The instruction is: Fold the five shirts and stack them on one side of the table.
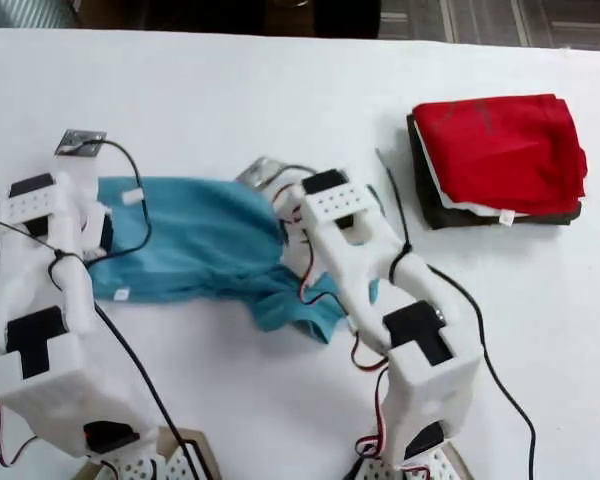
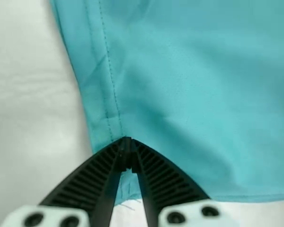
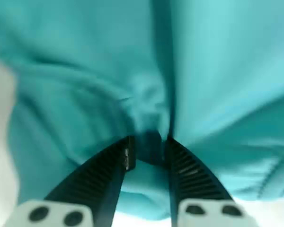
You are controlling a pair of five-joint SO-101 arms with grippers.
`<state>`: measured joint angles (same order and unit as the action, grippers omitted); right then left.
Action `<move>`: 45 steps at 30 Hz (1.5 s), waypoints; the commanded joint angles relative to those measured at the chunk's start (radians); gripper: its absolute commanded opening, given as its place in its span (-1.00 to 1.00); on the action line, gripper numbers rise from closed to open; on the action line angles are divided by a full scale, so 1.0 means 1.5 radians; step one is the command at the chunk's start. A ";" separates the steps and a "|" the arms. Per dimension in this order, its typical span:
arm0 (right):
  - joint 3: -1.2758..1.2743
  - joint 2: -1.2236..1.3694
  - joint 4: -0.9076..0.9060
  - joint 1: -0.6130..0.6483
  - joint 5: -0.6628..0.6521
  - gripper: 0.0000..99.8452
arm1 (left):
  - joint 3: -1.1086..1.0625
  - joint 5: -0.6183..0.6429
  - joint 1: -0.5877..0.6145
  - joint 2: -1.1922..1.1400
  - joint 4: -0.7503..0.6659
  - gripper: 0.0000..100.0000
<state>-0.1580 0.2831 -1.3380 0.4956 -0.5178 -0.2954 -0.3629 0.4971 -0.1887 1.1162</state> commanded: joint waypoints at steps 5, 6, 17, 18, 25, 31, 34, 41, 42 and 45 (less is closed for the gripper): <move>-0.068 -0.136 -0.015 0.001 -0.063 -0.79 | 0.008 -0.004 -0.004 0.034 -0.007 -0.95; -0.068 -0.146 -0.003 -0.006 -0.063 -0.79 | 0.008 -0.004 -0.004 0.034 -0.007 -0.95; -0.071 -0.078 0.087 0.030 -0.059 -0.79 | 0.008 -0.004 -0.004 0.034 -0.007 -0.95; -0.071 -0.067 0.087 0.039 -0.059 -0.79 | 0.008 -0.004 -0.004 0.034 -0.007 -0.95; -0.065 -0.039 0.105 0.058 -0.059 -0.78 | 0.008 -0.004 -0.002 0.034 -0.007 -0.95; -0.070 -0.037 0.124 0.054 -0.064 -0.79 | 0.008 -0.004 -0.003 0.034 -0.007 -0.95; -0.065 -0.020 0.148 0.040 -0.065 -0.91 | 0.008 -0.004 -0.003 0.034 -0.007 -0.95; -0.020 -0.018 0.115 0.015 -0.065 -0.96 | 0.003 -0.004 -0.001 0.035 -0.007 -0.95; -0.009 -0.029 0.105 0.015 -0.065 -0.96 | 0.004 -0.004 -0.001 0.035 -0.007 -0.95; 0.033 -0.059 0.075 0.015 -0.065 -0.96 | 0.008 -0.004 -0.001 0.035 -0.007 -0.95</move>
<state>-0.1857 0.2785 -1.1830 0.5294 -0.6068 -0.2954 -0.3629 0.4971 -0.1887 1.1162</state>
